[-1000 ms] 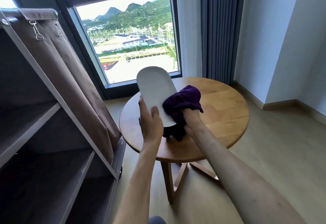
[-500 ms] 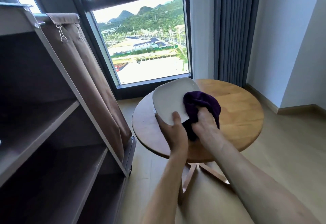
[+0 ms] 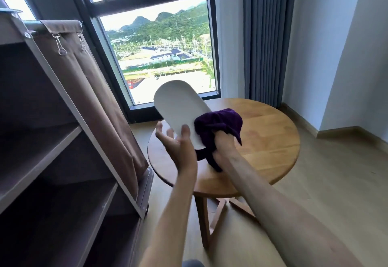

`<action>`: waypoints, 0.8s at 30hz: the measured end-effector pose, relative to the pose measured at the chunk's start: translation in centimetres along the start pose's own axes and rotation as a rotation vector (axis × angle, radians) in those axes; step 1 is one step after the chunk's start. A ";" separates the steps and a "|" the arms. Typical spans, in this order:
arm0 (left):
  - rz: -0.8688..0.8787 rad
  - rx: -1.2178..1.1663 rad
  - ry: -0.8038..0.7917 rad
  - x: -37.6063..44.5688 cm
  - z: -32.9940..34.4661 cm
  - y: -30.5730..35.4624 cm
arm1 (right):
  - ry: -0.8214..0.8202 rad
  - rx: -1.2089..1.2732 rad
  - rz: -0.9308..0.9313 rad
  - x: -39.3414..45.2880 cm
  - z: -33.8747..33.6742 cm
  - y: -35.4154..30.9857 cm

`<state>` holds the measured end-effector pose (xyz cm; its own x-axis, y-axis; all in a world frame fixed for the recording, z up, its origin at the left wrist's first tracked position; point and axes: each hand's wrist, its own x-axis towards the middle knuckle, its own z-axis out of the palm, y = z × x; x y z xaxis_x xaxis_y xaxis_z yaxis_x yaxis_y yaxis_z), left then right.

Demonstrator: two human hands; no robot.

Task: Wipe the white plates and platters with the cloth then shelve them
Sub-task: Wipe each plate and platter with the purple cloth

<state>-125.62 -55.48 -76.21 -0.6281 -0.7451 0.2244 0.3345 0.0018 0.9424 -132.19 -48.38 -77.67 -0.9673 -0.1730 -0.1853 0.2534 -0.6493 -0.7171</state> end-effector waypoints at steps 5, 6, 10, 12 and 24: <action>0.174 0.243 -0.010 0.3 -0.3 -0.7 | -0.041 -0.212 -0.044 0.4 -1.7 -0.2; 0.213 0.353 -0.095 0.9 -0.7 -0.3 | -0.069 -0.281 -0.058 0.8 -2.4 -0.6; 0.243 0.594 -0.433 2.6 -2.2 2.1 | -0.051 -0.431 -0.095 2.0 -3.0 -1.9; 0.167 0.606 -0.581 2.9 -3.0 3.0 | 0.020 -0.427 -0.143 3.0 -2.9 -2.7; 0.240 0.941 -0.309 3.2 -2.9 3.0 | -0.003 -0.535 -0.309 3.8 -2.5 -4.9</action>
<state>-124.54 -59.79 -73.39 -0.8157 -0.4517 0.3615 -0.1294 0.7515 0.6470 -137.13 -44.02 -76.50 -0.9955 -0.0386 0.0861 -0.0763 -0.2082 -0.9751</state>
